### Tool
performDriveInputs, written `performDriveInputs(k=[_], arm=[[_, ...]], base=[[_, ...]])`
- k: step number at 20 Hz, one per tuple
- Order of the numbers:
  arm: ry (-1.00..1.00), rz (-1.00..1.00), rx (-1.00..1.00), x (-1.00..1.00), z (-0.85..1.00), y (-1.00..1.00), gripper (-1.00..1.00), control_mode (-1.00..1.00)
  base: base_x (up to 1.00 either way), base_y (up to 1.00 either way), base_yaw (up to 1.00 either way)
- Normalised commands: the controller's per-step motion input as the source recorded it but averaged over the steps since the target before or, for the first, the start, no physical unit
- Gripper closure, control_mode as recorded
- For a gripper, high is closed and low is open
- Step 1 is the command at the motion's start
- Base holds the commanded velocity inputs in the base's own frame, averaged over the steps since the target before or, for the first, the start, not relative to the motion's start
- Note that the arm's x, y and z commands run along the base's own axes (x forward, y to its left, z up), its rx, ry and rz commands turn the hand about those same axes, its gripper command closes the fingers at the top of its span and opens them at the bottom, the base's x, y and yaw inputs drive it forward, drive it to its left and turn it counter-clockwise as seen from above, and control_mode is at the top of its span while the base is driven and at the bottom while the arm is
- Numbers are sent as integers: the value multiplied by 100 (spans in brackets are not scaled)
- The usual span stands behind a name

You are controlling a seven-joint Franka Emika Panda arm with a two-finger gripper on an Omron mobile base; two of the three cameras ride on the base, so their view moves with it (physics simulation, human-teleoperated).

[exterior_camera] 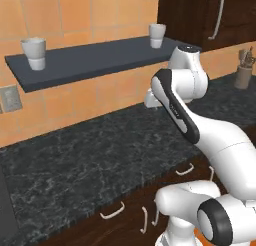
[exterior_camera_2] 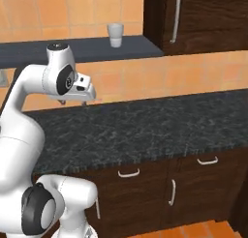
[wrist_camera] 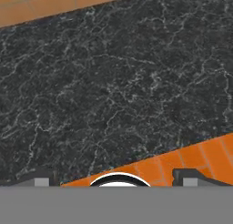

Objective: Navigate to the electric kettle.

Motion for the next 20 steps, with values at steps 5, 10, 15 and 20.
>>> performDriveInputs(k=[5,10,15,20], arm=[[0,0,0,0,0,0,-100,100],[0,0,0,0,0,0,-100,100],[0,0,0,0,0,0,-100,100],[0,0,0,0,0,0,-100,100]], base=[[-20,0,-76],[-12,0,-75],[-2,0,-72],[0,0,-69]])
